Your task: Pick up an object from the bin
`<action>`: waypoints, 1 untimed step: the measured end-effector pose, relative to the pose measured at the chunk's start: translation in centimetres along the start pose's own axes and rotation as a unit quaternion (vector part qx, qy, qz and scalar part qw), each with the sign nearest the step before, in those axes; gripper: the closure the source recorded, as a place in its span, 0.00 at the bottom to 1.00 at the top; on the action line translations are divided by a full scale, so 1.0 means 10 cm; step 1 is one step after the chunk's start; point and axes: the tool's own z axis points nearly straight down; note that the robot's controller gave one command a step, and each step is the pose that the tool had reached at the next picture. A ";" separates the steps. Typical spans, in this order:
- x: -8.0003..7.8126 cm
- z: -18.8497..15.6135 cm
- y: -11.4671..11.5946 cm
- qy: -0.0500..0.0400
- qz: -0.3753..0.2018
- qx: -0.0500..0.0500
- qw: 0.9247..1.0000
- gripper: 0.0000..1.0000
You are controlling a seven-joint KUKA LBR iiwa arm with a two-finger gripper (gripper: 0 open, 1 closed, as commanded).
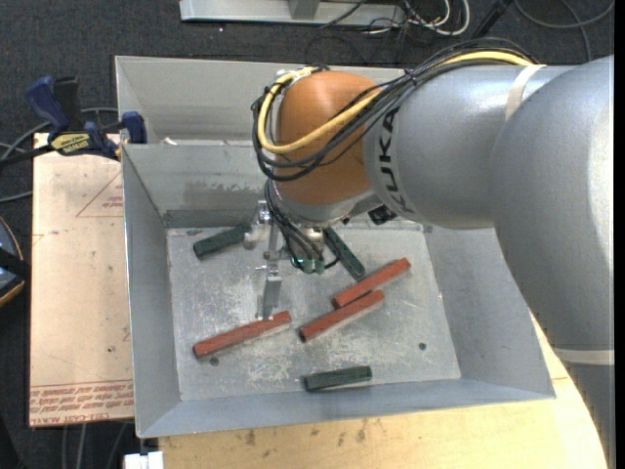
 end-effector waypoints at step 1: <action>-0.02 -0.05 -0.01 -0.004 0.001 -0.001 1.000 0.00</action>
Offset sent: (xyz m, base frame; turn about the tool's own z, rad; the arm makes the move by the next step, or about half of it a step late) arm -0.0292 0.0139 -0.0833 -0.2144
